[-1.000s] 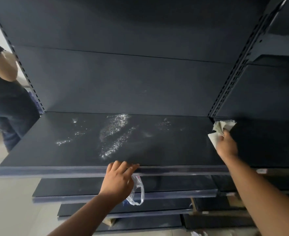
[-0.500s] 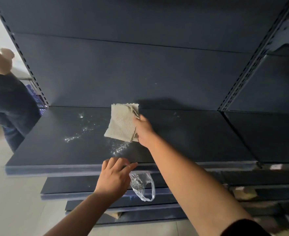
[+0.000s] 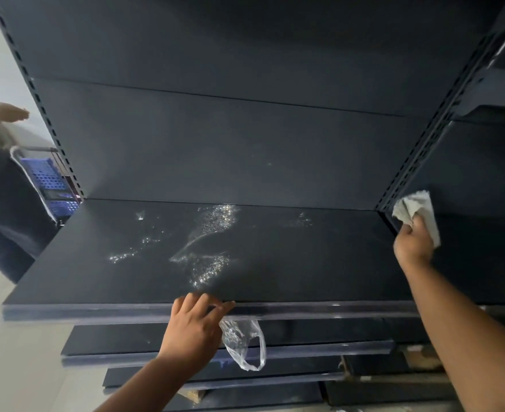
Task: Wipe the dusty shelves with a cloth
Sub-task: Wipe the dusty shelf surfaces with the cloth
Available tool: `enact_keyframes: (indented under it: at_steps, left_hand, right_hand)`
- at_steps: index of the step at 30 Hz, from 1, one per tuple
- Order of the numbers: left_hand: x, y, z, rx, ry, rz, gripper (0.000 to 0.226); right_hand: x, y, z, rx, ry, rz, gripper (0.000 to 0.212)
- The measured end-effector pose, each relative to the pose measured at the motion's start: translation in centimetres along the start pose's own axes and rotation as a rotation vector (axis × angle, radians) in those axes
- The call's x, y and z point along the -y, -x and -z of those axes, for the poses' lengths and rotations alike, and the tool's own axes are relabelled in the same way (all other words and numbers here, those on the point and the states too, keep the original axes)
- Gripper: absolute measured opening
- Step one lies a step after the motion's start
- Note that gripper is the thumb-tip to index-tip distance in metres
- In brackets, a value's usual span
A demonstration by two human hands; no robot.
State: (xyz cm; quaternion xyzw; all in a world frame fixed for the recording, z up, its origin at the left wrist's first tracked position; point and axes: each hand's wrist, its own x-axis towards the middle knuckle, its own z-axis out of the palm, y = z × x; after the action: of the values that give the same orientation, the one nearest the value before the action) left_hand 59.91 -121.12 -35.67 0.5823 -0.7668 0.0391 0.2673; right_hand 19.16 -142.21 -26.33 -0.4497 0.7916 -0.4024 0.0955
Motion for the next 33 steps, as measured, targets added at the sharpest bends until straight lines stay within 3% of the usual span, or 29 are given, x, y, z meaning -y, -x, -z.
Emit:
enact_keyframes:
  at_steps: [4, 6, 8, 11, 13, 15, 16, 21, 24, 26, 28, 30, 33]
  left_hand:
    - [0.0, -0.1, -0.1, -0.003, -0.005, 0.009, 0.045]
    - [-0.1, -0.1, -0.1, -0.002, -0.001, 0.022, 0.044]
    - [-0.1, -0.1, -0.1, 0.001, 0.022, 0.043, 0.043]
    - [0.2, -0.5, -0.2, -0.003, 0.051, 0.068, 0.042]
    - [0.2, -0.8, -0.2, -0.008, 0.067, 0.094, 0.041]
    - [0.0, -0.9, -0.1, -0.007, 0.079, 0.109, 0.04]
    - [0.0, -1.1, 0.0, -0.004, 0.08, 0.11, 0.04]
    - [-0.2, -1.2, 0.4, 0.011, 0.061, 0.128, 0.04]
    - [-0.2, -0.7, 0.3, 0.014, 0.068, 0.124, 0.039]
    - [-0.1, -0.6, 0.3, 0.013, 0.078, 0.121, 0.039]
    - [-0.2, -0.4, 0.5, 0.022, 0.083, 0.126, 0.04]
    - [0.1, -0.3, 0.7, 0.038, 0.105, 0.118, 0.042]
    - [1.3, -0.4, 1.2, 0.063, 0.152, 0.044, 0.044]
  right_hand:
    - [-2.4, -0.6, -4.3, 0.168, 0.224, 0.029, 0.035]
    - [-1.3, 0.6, -8.1, 0.25, 0.338, 0.141, 0.031]
    - [1.9, 3.6, -12.0, 0.32, 0.323, 0.282, 0.028]
    - [8.7, 9.8, -16.7, 0.578, 0.185, 0.458, 0.03]
    - [13.2, 13.9, -18.2, 0.835, -0.07, 0.378, 0.031]
    - [16.8, 16.7, -18.3, 1.027, -0.429, 0.088, 0.033]
    - [17.9, 17.2, -17.9, 1.044, -0.566, -0.051, 0.033]
    - [16.2, 13.6, -14.9, 1.037, -0.941, -0.448, 0.028]
    - [12.1, 8.5, -11.8, 0.774, -0.986, -0.468, 0.023]
    - [9.0, 5.0, -8.1, 0.515, -0.941, -0.359, 0.016]
    - [5.6, 2.4, -4.2, 0.266, -0.729, -0.154, 0.021]
    - [2.5, 1.7, -1.1, 0.142, -0.306, 0.043, 0.028]
    - [-0.1, 4.4, -0.1, 0.352, 0.179, 0.155, 0.029]
